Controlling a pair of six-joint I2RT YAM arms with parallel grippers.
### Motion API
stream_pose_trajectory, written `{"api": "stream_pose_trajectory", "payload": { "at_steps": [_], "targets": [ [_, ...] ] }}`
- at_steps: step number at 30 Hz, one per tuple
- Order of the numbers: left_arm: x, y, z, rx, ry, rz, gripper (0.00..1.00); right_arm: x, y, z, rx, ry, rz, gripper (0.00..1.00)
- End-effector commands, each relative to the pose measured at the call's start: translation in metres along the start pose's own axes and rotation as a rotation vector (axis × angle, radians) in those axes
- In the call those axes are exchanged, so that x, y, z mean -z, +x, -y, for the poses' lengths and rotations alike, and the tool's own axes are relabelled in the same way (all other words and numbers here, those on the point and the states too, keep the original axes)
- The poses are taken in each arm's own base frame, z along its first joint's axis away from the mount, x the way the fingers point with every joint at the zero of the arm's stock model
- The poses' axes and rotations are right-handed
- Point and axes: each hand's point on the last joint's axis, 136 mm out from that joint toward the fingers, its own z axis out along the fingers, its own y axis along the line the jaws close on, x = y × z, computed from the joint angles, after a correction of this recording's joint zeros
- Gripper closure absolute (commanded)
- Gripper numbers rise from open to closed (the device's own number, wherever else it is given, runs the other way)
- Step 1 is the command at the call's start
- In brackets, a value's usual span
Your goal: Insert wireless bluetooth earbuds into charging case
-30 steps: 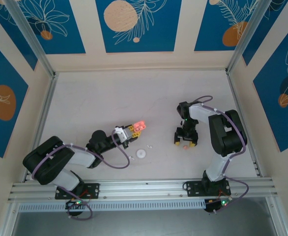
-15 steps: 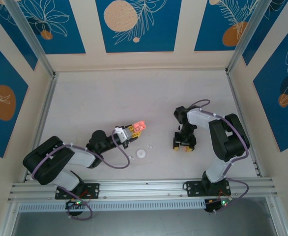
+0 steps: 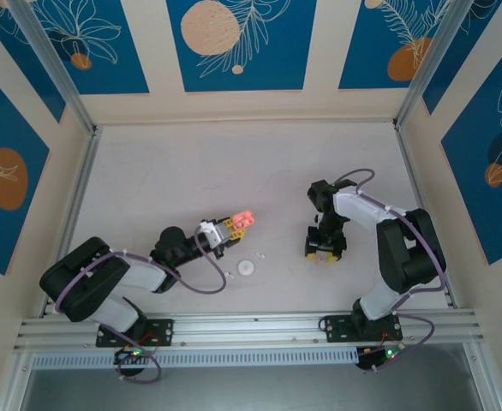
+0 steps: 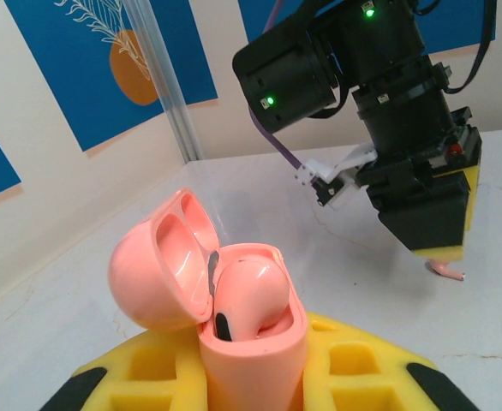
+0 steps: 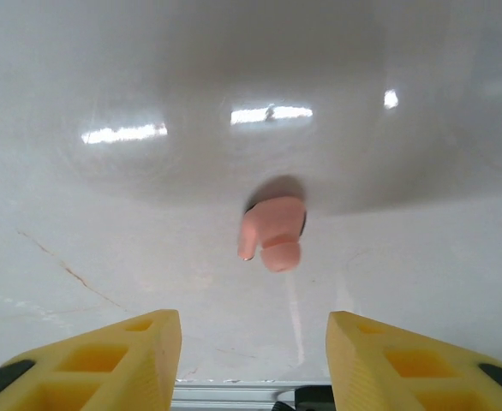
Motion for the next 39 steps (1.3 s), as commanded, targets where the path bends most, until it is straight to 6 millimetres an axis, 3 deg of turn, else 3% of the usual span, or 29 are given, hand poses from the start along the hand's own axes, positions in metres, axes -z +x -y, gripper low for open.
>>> {"api": "stream_pose_trajectory", "payload": {
  "at_steps": [1, 11, 22, 32, 39],
  "targets": [
    [0.001, -0.015, 0.003, -0.019, 0.007, 0.048, 0.85, 0.003, -0.003, 0.004, -0.006, 0.000, -0.004, 0.54],
    [0.002, -0.015, 0.002, -0.027, 0.004, 0.039, 0.84, -0.020, -0.010, -0.001, 0.001, -0.026, -0.046, 0.59],
    [0.002, -0.014, 0.002, -0.027, 0.005, 0.033, 0.85, -0.032, -0.012, 0.004, -0.007, -0.012, -0.060, 0.68],
    [0.001, -0.014, 0.002, -0.028, 0.006, 0.030, 0.84, -0.030, -0.016, 0.002, -0.003, -0.020, -0.040, 0.75],
    [0.000, -0.010, 0.003, -0.023, 0.013, 0.020, 0.85, -0.018, -0.019, -0.003, 0.017, -0.035, 0.035, 0.78]
  ]
}}
